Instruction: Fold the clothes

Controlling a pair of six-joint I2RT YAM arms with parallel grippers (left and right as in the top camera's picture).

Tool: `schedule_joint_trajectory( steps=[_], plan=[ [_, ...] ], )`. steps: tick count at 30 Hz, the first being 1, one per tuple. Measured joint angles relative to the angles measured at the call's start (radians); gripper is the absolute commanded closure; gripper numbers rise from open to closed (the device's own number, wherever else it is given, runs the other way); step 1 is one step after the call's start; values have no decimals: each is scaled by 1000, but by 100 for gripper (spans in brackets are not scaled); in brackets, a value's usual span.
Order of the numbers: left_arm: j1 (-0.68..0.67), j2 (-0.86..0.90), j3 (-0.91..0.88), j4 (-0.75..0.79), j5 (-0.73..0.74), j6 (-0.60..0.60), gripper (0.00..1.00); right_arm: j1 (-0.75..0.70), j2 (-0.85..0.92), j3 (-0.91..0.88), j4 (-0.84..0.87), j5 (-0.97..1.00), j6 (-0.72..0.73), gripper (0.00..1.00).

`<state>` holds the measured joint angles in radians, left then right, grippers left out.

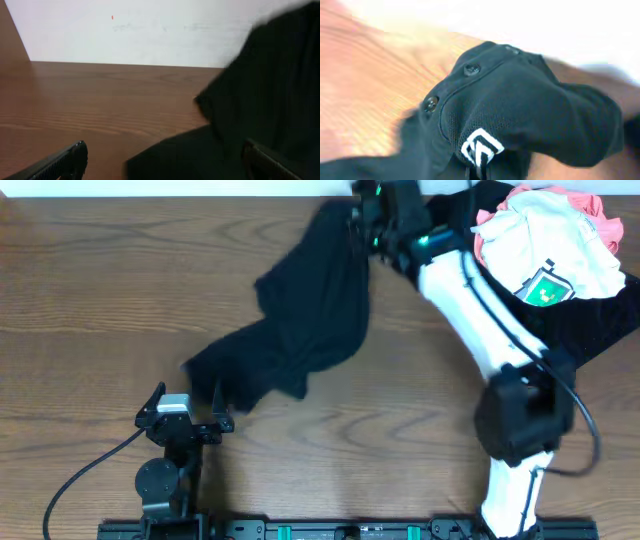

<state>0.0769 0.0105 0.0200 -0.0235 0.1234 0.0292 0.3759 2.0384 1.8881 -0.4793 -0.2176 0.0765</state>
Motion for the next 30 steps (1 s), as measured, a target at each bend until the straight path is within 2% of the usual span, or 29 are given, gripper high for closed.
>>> schedule_joint_trajectory(
  steps=[7, 13, 19, 30],
  plan=[
    [0, 0, 0, 0, 0, 0, 2, -2, -185, 140, -257, -334, -303, 99],
    [0, 0, 0, -1, 0, 0, 2, 15, -219, 155, -524, -539, -592, 99],
    [0, 0, 0, -1, 0, 0, 2, 40, -213, 149, -712, -544, -819, 99],
    [0, 0, 0, -1, 0, 0, 2, -48, -309, 149, -720, -476, -958, 99]
  ],
)
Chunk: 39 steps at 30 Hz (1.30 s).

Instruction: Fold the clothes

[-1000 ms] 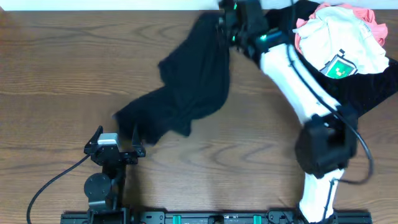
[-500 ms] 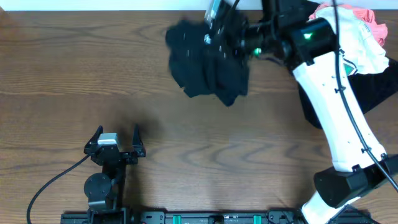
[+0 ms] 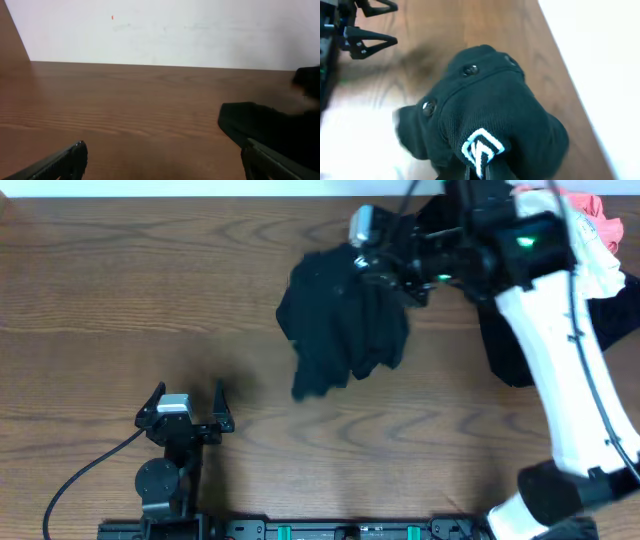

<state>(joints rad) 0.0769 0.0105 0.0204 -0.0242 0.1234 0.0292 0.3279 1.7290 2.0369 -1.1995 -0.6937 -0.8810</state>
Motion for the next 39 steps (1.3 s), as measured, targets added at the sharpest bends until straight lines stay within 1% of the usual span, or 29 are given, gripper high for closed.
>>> schedule_joint_trajectory(
  steps=[5, 9, 10, 11, 12, 15, 18, 21, 27, 29, 32, 36, 39],
  plan=[
    [0, 0, 0, 0, 0, 0, 2, 20, -53, 11, 28, -53, -39, 99],
    [0, 0, 0, 0, 0, 0, 2, 83, -19, 12, 130, -127, -51, 99],
    [0, 0, 0, 0, 0, 0, 2, 105, -1, 11, 171, -153, -50, 92],
    [0, 0, 0, 0, 0, 0, 2, 124, 16, 11, 206, -176, -44, 66],
    [0, 0, 0, 0, 0, 0, 2, 146, 35, 11, 254, -198, -29, 1],
    [0, 0, 0, 0, 0, 0, 2, 198, 87, 11, 406, -198, 67, 1],
    [0, 0, 0, 0, 0, 0, 2, 215, 106, 11, 463, -63, 227, 1],
    [0, 0, 0, 0, 0, 0, 2, 196, 105, 13, 409, 87, 339, 1],
    [0, 0, 0, -1, 0, 0, 2, 130, 109, 14, 101, 335, 494, 1],
    [0, 0, 0, 0, 0, 0, 2, 111, 120, 8, 40, 391, 538, 2],
    [0, 0, 0, -1, 0, 0, 2, 92, 154, -31, 30, 439, 591, 4],
    [0, 0, 0, -1, 0, 0, 2, 85, 256, -101, 125, 463, 637, 7],
    [0, 0, 0, -1, 0, 0, 2, 85, 355, -130, 182, 456, 642, 10]
  ],
)
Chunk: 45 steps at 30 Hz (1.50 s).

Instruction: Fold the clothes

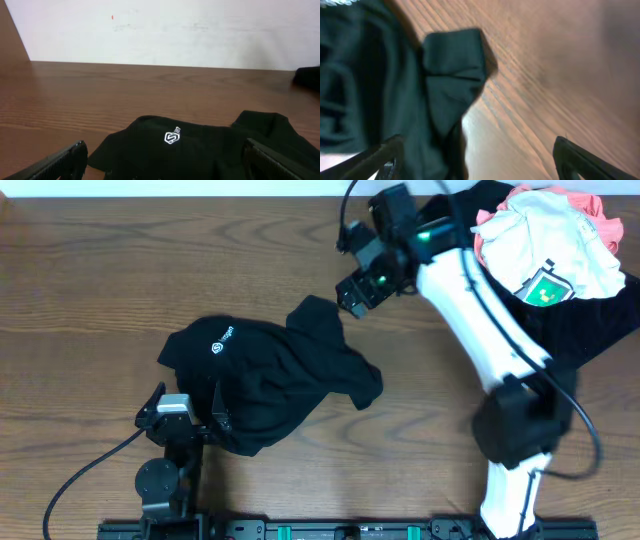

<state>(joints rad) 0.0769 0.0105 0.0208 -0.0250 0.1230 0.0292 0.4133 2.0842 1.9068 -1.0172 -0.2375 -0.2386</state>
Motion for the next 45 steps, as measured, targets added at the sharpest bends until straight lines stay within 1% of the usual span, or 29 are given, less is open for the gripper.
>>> schedule_joint_trajectory(
  steps=[4, 6, 8, 14, 16, 19, 20, 21, 22, 23, 25, 27, 28, 30, 32, 36, 40, 45],
  plan=[
    [0, 0, 0, 0, 0, 0, 2, 3, 102, -10, 48, -14, -11, 25],
    [0, 0, 0, 0, 0, 0, 2, 5, 138, -10, 66, -20, -10, 31],
    [0, 0, 0, 0, 0, 0, 2, 6, 168, -10, 85, -33, -11, 32],
    [0, 0, 0, 0, 0, 0, 2, 6, 233, -11, 148, -125, -19, 32],
    [0, 0, 0, 0, 0, 0, 2, 11, 240, -11, 176, -147, -23, 35],
    [0, 0, 0, 0, 0, 0, 2, 30, 248, -11, 216, -174, -32, 51],
    [0, 0, 0, 0, 0, 0, 2, 35, 249, -11, 224, -179, -35, 61],
    [0, 0, 0, 0, 0, 0, 2, 42, 250, -11, 232, -183, -36, 65],
    [0, 0, 0, 0, 0, 0, 2, 48, 251, -11, 237, -186, -37, 64],
    [0, 0, 0, 0, 0, 0, 2, 53, 251, -11, 238, -189, -33, 58],
    [0, 0, 0, 0, 0, 0, 2, 61, 251, -11, 239, -192, -31, 50],
    [0, 0, 0, 0, 0, 0, 2, 64, 251, -11, 234, -181, -22, 32],
    [0, 0, 0, 0, 0, 0, 2, 64, 251, -11, 230, -164, -16, 30],
    [0, 0, 0, 0, 0, 0, 2, 63, 251, -11, 229, -119, 2, 27],
    [0, 0, 0, 0, 0, 0, 2, 61, 252, -11, 229, -64, 26, 27],
    [0, 0, 0, 0, 0, 0, 2, 54, 253, -11, 229, -27, 59, 27],
    [0, 0, 0, 0, 0, 0, 2, 42, 256, -12, 229, -27, 77, 32],
    [0, 0, 0, 0, 0, 0, 2, 35, 256, -37, 245, -95, 77, 37]
  ],
)
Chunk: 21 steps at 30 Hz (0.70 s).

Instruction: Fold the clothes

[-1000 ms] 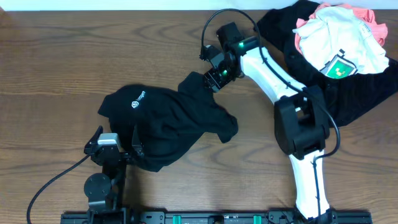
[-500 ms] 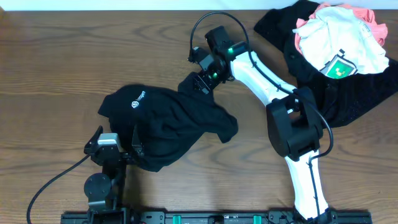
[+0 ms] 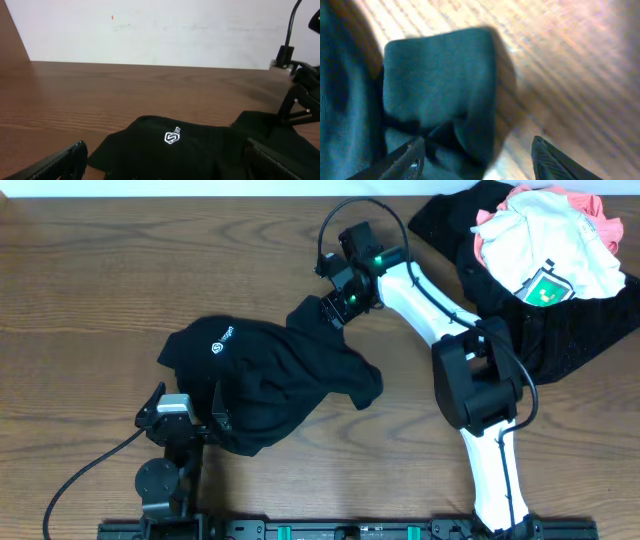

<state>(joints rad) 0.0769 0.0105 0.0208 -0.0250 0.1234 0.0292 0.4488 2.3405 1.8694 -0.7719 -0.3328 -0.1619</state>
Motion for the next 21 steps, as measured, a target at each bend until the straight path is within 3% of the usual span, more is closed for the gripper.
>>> schedule_joint_trajectory(
  steps=[5, 10, 21],
  plan=[
    [0, 0, 0, 0, 0, 0, 2, 0, 6, -27, -1, -44, -3, 51],
    [0, 0, 0, 0, 0, 0, 2, 0, 9, -30, 3, -87, -12, 98],
    [0, 0, 0, 0, 0, 0, 2, -16, 9, 31, -73, -65, 35, 99]
  ],
)
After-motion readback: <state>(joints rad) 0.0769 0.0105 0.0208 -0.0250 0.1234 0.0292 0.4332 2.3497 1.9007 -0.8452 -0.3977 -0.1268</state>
